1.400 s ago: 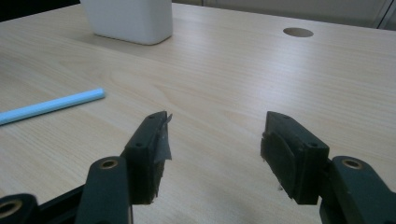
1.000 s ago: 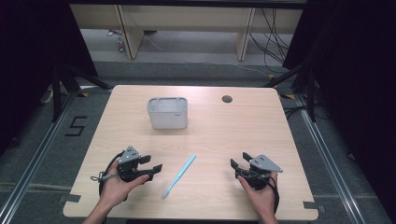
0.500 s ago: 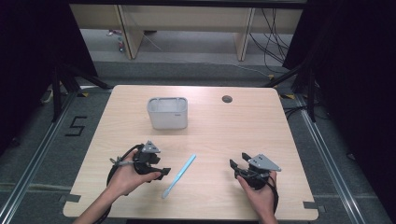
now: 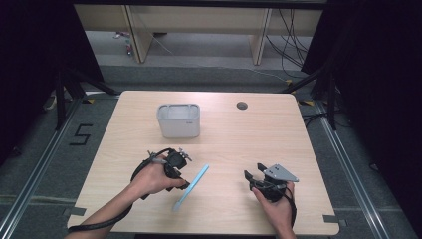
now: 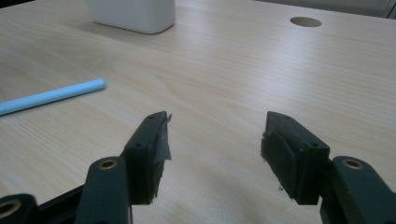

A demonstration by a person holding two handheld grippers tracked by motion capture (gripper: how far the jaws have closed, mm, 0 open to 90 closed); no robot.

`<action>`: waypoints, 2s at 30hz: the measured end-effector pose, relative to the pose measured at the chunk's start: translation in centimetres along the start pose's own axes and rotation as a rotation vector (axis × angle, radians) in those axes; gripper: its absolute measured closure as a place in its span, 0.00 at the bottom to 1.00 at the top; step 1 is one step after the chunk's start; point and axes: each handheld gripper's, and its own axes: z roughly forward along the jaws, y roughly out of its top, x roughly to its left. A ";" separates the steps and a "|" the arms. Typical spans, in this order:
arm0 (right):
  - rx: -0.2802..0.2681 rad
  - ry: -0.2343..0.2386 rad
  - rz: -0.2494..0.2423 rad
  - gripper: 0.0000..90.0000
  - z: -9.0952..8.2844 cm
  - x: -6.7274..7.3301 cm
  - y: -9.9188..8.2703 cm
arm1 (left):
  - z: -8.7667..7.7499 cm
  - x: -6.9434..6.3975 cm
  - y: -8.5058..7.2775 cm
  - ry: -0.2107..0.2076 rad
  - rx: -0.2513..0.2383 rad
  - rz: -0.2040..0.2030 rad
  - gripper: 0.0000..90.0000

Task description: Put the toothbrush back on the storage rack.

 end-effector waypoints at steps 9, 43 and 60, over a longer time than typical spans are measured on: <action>0.004 0.001 0.005 0.45 -0.1 0.1 0.0 | 1.4 -0.5 2.0 -0.002 0.098 0.030 0.61; -0.010 0.008 0.011 0.46 0.0 0.2 0.0 | 4.1 -1.3 2.7 -0.002 0.163 0.090 0.71; -0.007 0.006 -0.001 0.46 0.0 0.1 0.0 | 4.1 -1.4 2.7 0.017 0.158 0.209 0.81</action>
